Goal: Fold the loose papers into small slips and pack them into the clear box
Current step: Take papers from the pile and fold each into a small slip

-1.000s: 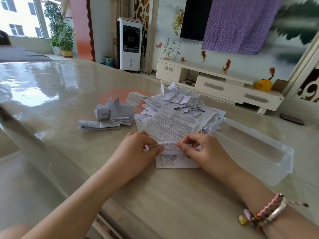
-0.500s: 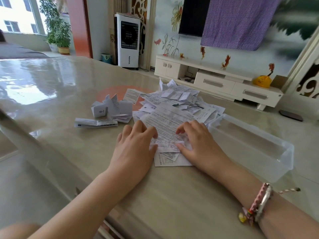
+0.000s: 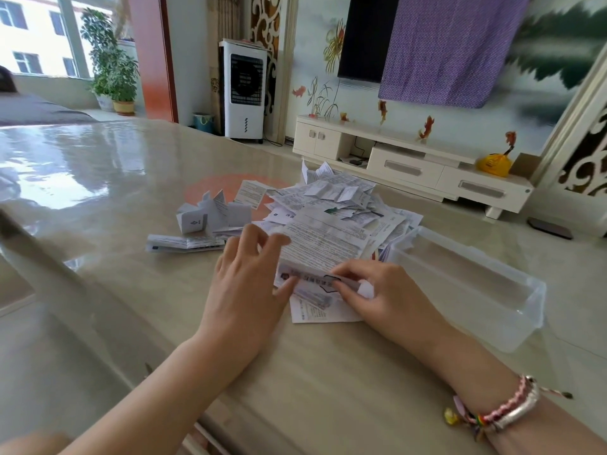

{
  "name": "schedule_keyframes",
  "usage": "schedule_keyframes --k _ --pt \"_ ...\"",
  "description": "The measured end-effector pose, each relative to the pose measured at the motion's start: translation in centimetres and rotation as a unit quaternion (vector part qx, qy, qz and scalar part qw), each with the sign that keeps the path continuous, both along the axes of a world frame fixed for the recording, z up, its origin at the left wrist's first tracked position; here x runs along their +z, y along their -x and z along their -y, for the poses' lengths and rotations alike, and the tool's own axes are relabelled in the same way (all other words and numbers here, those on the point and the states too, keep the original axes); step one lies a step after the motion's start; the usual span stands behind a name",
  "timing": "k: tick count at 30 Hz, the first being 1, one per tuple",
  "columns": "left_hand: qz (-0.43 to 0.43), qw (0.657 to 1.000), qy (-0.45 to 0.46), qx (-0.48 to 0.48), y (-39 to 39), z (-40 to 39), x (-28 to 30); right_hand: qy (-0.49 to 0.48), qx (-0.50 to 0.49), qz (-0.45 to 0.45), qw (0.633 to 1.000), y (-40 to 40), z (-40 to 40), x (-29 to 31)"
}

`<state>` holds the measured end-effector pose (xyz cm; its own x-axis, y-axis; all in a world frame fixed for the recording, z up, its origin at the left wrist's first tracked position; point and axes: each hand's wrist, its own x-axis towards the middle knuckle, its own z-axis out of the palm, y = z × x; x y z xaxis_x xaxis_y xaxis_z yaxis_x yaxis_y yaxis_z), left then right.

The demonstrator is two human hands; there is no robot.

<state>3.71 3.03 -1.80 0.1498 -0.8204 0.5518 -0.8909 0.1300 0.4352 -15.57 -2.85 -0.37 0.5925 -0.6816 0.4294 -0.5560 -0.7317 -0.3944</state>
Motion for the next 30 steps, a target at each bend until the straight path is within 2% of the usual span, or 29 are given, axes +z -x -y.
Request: schedule_keyframes --k 3,7,14,19,23,30 --pt "-0.079 0.996 0.025 -0.025 0.3 -0.2 0.2 -0.046 -0.014 0.065 0.997 0.0 -0.2 0.1" --pt "-0.181 0.976 -0.007 -0.118 1.0 -0.1 -0.1 -0.058 0.012 0.082 0.995 -0.3 -0.1 -0.1" --pt "-0.26 0.948 -0.034 -0.179 1.0 0.3 0.4 -0.057 0.063 0.094 0.992 -0.7 -0.5 0.0" --pt "-0.318 0.937 -0.043 -0.137 -0.1 0.3 1.0 -0.059 0.026 0.107 0.992 -0.5 -0.4 -0.1" --pt "-0.305 0.949 -0.023 -0.076 -2.7 0.5 1.1 -0.062 0.011 0.102 0.993 -0.5 -0.3 -0.4" --pt "-0.322 0.944 -0.006 0.067 -8.1 -0.5 1.5 -0.049 -0.017 -0.01 0.999 -1.2 -0.2 0.5"
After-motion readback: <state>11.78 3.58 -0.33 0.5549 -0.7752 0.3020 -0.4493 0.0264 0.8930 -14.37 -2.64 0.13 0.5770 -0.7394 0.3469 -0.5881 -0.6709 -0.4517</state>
